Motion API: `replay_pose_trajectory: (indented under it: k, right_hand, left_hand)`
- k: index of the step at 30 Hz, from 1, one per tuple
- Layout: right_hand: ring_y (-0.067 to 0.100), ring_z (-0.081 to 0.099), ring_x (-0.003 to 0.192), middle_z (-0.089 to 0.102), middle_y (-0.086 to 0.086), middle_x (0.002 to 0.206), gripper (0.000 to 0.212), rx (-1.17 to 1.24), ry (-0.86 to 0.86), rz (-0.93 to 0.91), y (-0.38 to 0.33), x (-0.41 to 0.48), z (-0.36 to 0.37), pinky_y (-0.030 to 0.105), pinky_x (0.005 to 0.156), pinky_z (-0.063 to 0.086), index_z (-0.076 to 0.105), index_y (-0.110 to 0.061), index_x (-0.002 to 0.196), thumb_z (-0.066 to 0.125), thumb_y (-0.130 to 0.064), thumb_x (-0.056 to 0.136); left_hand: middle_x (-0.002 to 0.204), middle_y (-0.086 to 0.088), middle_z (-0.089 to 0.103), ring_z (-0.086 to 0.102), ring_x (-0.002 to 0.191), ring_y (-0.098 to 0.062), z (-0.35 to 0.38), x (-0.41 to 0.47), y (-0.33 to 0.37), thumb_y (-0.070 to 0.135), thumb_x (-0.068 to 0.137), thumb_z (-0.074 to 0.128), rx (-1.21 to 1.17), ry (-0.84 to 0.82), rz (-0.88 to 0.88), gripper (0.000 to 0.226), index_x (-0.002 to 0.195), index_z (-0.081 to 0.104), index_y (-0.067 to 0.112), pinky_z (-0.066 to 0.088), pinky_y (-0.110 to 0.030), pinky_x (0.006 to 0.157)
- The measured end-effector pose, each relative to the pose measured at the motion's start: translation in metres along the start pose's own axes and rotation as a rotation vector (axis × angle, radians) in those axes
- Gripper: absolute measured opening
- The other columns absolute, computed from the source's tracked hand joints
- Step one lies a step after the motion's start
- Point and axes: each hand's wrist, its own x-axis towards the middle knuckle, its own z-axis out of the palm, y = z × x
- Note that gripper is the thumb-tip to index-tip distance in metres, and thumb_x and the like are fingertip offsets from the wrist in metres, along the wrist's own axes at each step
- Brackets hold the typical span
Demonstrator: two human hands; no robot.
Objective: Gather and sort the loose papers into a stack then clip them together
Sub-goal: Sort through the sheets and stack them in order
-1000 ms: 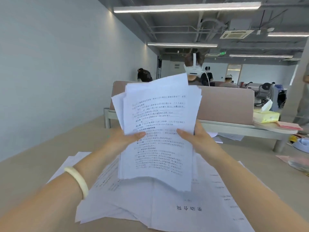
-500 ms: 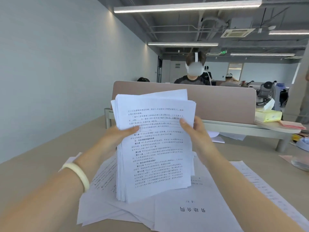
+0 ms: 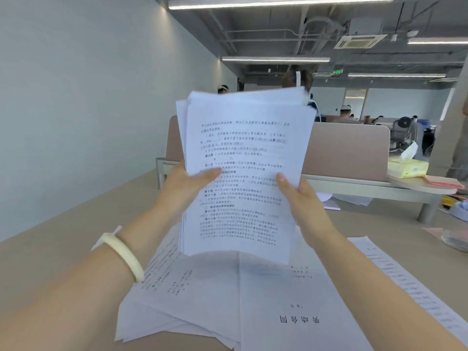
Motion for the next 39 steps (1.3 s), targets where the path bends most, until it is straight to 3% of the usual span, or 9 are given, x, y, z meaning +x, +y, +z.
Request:
replay_pose_trajectory:
  k: [6, 12, 16, 20, 26, 29, 32, 35, 39]
  right_hand:
    - [0.003, 0.059, 0.117, 0.062, -0.017, 0.127, 0.043, -0.13, -0.095, 0.061, 0.035, -0.014, -0.009, 0.032, 0.102, 0.045, 0.049, -0.033, 0.133, 0.06, -0.035, 0.091]
    - [0.011, 0.063, 0.111, 0.067, -0.006, 0.12, 0.031, -0.08, 0.116, 0.001, 0.029, -0.008, 0.007, 0.034, 0.098, 0.049, 0.053, -0.019, 0.127, 0.054, -0.021, 0.095]
    - [0.003, 0.063, 0.108, 0.066, -0.008, 0.121, 0.03, -0.052, 0.101, -0.031, 0.018, -0.007, 0.0, 0.014, 0.082, 0.052, 0.054, -0.021, 0.124, 0.056, -0.022, 0.094]
    - [-0.016, 0.06, 0.091, 0.061, -0.019, 0.114, 0.038, -0.033, 0.098, -0.047, 0.008, -0.005, -0.001, 0.001, 0.066, 0.048, 0.044, -0.025, 0.127, 0.06, -0.025, 0.092]
    - [-0.006, 0.059, 0.092, 0.061, -0.017, 0.104, 0.021, -0.091, 0.098, -0.063, -0.005, 0.002, 0.01, 0.007, 0.071, 0.051, 0.046, -0.023, 0.115, 0.053, -0.018, 0.096]
    - [0.002, 0.062, 0.099, 0.063, -0.006, 0.114, 0.021, -0.04, 0.129, -0.03, -0.001, 0.0, 0.009, 0.01, 0.07, 0.051, 0.049, -0.022, 0.115, 0.054, -0.019, 0.095]
    - [-0.003, 0.06, 0.095, 0.06, -0.007, 0.117, 0.026, -0.006, 0.105, 0.042, 0.007, -0.01, 0.01, 0.005, 0.065, 0.05, 0.044, -0.021, 0.119, 0.054, -0.018, 0.095]
    - [-0.001, 0.055, 0.108, 0.052, -0.015, 0.122, 0.048, -0.092, 0.191, -0.043, -0.006, -0.011, 0.008, 0.022, 0.091, 0.051, 0.037, -0.022, 0.132, 0.06, -0.012, 0.091]
    - [0.021, 0.017, 0.146, 0.022, 0.003, 0.157, 0.083, -0.896, 0.451, -0.604, -0.06, 0.001, 0.024, 0.045, 0.12, 0.012, 0.018, -0.014, 0.151, 0.066, -0.013, 0.084]
  left_hand:
    - [0.064, 0.032, 0.068, 0.064, 0.063, 0.016, 0.0, -0.023, -0.062, 0.019, 0.081, 0.072, -0.067, -0.014, -0.159, 0.022, 0.087, 0.062, 0.037, 0.048, -0.012, 0.068]
    - [0.098, 0.009, 0.066, 0.063, 0.09, -0.009, 0.012, -0.018, -0.048, 0.025, 0.088, 0.064, -0.012, 0.079, -0.072, 0.031, 0.119, 0.061, 0.021, 0.049, -0.023, 0.079]
    - [0.105, 0.015, 0.067, 0.062, 0.092, 0.003, 0.004, -0.012, -0.043, 0.027, 0.084, 0.069, -0.021, 0.063, -0.014, 0.036, 0.118, 0.06, 0.027, 0.046, -0.008, 0.067]
    - [0.114, 0.013, 0.069, 0.064, 0.103, -0.004, -0.004, -0.009, -0.045, 0.029, 0.079, 0.074, -0.062, 0.034, -0.031, 0.047, 0.123, 0.06, 0.026, 0.047, -0.017, 0.078]
    - [0.092, 0.023, 0.066, 0.061, 0.083, 0.008, -0.001, -0.003, -0.036, 0.03, 0.083, 0.069, -0.004, -0.021, -0.04, 0.023, 0.106, 0.064, 0.033, 0.048, -0.007, 0.062]
    - [0.099, 0.019, 0.07, 0.065, 0.096, 0.0, -0.005, -0.006, -0.044, 0.036, 0.077, 0.075, -0.039, -0.075, -0.113, 0.02, 0.096, 0.067, 0.037, 0.049, -0.021, 0.088]
    - [0.115, 0.012, 0.071, 0.064, 0.111, -0.012, -0.01, -0.02, -0.066, 0.044, 0.064, 0.082, -0.11, -0.147, -0.222, 0.051, 0.111, 0.068, 0.033, 0.043, -0.04, 0.105]
    - [0.119, 0.007, 0.069, 0.064, 0.112, -0.014, -0.008, -0.032, -0.075, 0.034, 0.07, 0.081, -0.132, -0.183, -0.247, 0.055, 0.122, 0.063, 0.026, 0.043, -0.044, 0.107]
    - [0.117, 0.004, 0.071, 0.066, 0.111, -0.016, -0.01, -0.034, -0.071, 0.043, 0.053, 0.087, -0.181, -0.227, -0.28, 0.066, 0.114, 0.069, 0.024, 0.043, -0.045, 0.106]
